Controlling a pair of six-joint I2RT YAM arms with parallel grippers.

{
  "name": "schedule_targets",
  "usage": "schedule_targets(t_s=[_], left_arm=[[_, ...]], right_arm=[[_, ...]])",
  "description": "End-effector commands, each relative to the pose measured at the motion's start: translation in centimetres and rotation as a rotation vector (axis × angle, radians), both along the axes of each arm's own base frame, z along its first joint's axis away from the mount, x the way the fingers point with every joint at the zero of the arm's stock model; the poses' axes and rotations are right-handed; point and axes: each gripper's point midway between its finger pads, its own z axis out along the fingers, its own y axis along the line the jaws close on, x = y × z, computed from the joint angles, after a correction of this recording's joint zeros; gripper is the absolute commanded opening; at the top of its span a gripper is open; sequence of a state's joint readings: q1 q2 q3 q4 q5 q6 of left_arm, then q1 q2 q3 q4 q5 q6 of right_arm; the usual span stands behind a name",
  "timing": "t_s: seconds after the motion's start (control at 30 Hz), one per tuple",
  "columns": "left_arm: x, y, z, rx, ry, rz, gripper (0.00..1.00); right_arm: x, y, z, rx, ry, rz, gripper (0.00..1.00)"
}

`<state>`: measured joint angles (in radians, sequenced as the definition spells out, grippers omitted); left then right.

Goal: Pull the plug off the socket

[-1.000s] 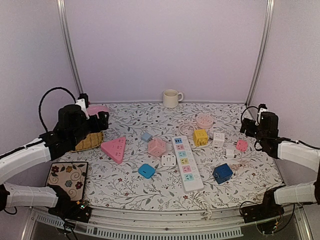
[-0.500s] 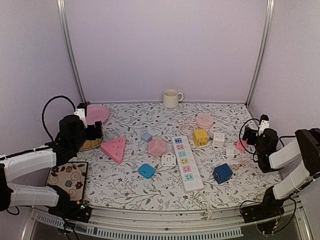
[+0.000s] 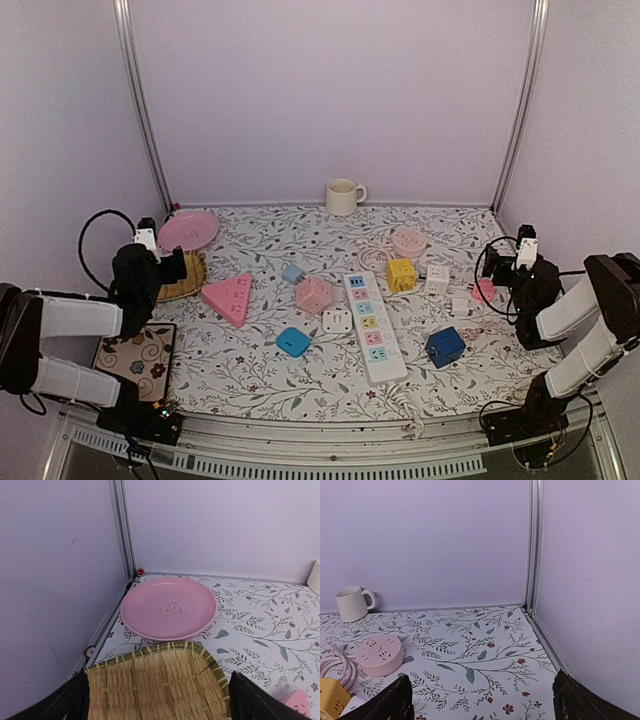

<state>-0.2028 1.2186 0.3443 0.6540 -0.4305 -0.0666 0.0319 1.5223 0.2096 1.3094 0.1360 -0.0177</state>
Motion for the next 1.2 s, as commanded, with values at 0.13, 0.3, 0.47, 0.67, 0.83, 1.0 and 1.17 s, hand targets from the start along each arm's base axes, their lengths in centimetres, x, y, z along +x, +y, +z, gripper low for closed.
schedule_targets(t_s=[0.13,0.3,0.47,0.67,0.83,1.0,1.17], left_arm=[[-0.5,1.3,0.8,0.032,-0.155,-0.025,0.97],[-0.1,2.1,1.7,0.054,-0.219,-0.001,0.97],[-0.3,2.0,0.6,0.067,-0.263,-0.015,0.97],[1.2,1.0,-0.2,0.074,-0.22,-0.103,0.97],[1.6,1.5,-0.5,0.042,-0.198,-0.12,0.97],[1.7,1.4,-0.5,0.044,-0.2,-0.122,0.97],[1.7,1.4,-0.4,0.044,-0.202,-0.121,0.97]], right_arm=[[0.4,0.0,0.4,-0.003,-0.014,0.009,0.99],[0.4,0.1,0.4,-0.003,-0.012,0.01,0.99],[0.4,0.1,0.4,-0.003,-0.014,0.01,0.99],[0.4,0.0,0.5,-0.002,-0.015,0.009,0.99],[0.4,0.0,0.4,-0.003,-0.014,0.008,0.99],[0.4,-0.1,0.4,-0.002,-0.015,0.005,0.99],[0.4,0.0,0.5,-0.002,-0.016,0.007,0.99]])
